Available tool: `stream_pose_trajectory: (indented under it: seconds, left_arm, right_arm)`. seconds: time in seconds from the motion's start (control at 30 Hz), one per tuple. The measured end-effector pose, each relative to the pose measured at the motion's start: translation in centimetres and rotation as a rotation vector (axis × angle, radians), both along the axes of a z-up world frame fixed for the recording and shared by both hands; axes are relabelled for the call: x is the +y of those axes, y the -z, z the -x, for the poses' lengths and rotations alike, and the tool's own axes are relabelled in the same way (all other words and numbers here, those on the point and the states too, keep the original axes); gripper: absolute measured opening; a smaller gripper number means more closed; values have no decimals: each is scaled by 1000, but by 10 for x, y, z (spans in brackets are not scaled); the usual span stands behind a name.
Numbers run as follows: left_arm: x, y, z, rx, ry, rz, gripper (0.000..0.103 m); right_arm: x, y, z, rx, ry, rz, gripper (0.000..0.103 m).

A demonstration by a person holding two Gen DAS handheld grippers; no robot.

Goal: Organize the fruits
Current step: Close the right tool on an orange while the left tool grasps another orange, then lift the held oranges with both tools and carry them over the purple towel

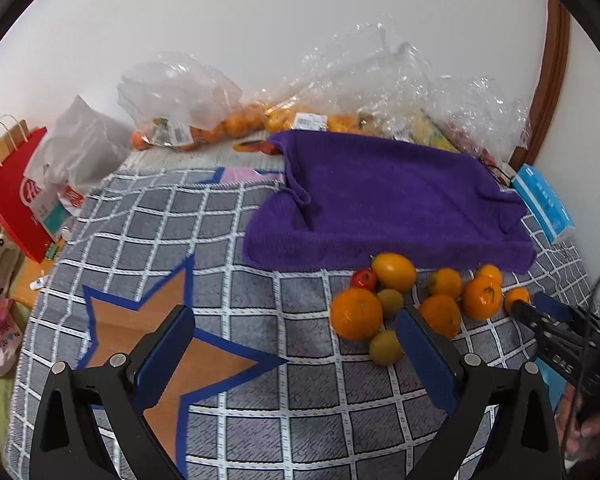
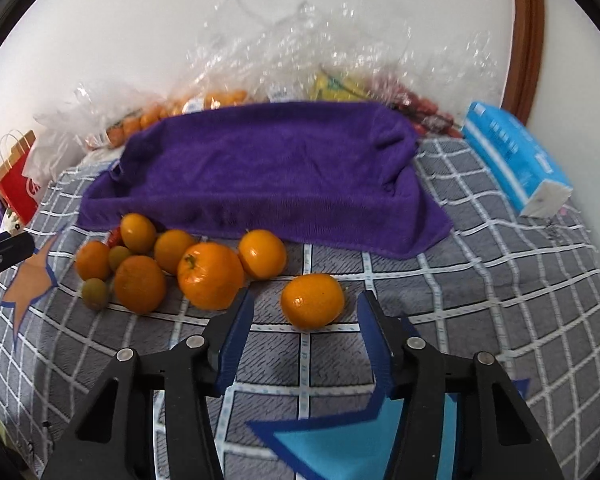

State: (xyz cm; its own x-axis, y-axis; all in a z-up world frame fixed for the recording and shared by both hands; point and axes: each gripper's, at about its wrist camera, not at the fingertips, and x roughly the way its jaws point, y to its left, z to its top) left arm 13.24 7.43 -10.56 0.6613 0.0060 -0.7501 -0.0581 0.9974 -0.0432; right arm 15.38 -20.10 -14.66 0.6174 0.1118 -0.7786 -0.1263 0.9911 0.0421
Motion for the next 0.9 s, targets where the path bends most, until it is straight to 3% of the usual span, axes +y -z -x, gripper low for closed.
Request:
stream_pose_trajectory:
  seconds: [0.17,0.3,0.6,0.73,0.9]
  left_arm:
    - [-14,11,-6,17,49,17,98]
    - [-21,20,-13,34,56,0,97]
    - [-28,34,-32,79,77,-8,75]
    - [-26,41,-38,111,86,24,61]
    - [-25,48,-43,138,98,62,55]
  right_arm:
    - [4,15,-4,17,-8,35,38]
    - [1,16,1,2,-14,25,38]
    - [-6,5,16,-23,-9,0,38]
    - [-8,3,19,-22,9,-2,38]
    - [-10,2,22,-17,24,-13,38]
